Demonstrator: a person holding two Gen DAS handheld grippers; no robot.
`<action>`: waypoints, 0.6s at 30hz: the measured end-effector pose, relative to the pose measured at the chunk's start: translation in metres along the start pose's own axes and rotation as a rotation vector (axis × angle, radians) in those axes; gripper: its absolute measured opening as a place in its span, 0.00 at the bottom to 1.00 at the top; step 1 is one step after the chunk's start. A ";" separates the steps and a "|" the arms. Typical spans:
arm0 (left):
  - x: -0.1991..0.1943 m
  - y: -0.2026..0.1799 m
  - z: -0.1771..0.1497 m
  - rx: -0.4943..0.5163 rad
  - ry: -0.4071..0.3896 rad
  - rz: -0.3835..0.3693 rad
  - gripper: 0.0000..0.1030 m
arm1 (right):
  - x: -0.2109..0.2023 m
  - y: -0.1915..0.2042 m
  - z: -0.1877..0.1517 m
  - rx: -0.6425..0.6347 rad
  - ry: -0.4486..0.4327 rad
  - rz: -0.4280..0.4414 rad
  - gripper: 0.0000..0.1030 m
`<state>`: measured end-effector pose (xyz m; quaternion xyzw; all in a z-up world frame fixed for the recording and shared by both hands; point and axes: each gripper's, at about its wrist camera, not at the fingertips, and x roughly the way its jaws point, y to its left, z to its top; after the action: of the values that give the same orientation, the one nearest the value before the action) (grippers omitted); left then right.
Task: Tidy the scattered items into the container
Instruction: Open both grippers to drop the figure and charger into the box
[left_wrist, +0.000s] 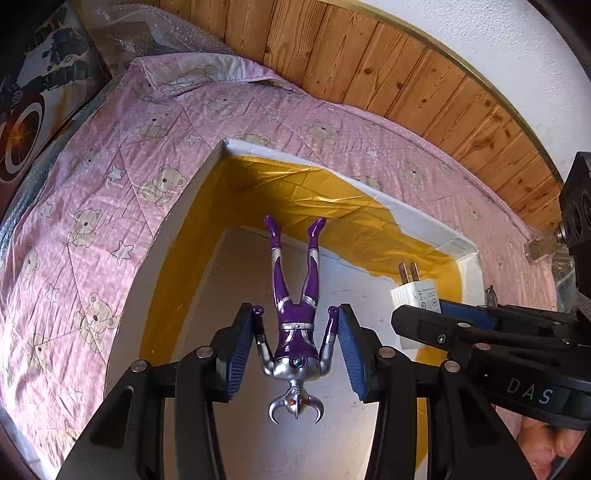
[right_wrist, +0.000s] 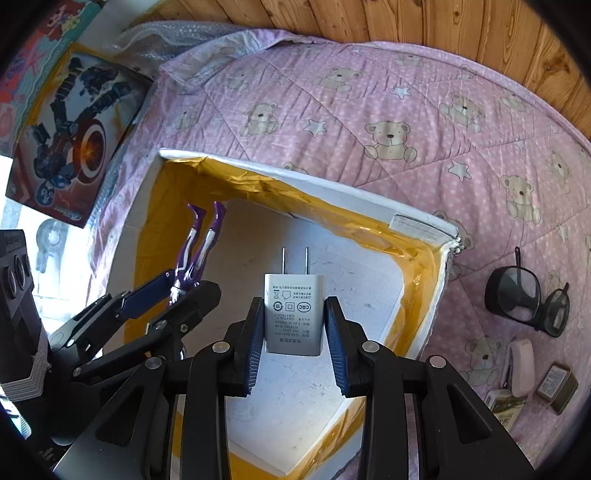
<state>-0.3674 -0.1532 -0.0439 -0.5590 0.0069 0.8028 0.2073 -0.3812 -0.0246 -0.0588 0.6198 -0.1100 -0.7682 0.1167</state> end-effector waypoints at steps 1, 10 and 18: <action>0.005 0.002 0.001 -0.002 0.006 0.001 0.45 | 0.002 0.002 0.002 -0.014 -0.002 -0.007 0.33; 0.029 0.011 0.003 -0.047 0.037 0.014 0.47 | 0.005 0.012 0.009 -0.072 -0.018 -0.067 0.36; 0.036 0.014 0.007 -0.081 0.074 -0.003 0.61 | -0.001 0.005 0.010 -0.040 -0.040 -0.050 0.37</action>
<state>-0.3888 -0.1530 -0.0774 -0.5963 -0.0185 0.7808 0.1853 -0.3907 -0.0291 -0.0540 0.6043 -0.0812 -0.7853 0.1075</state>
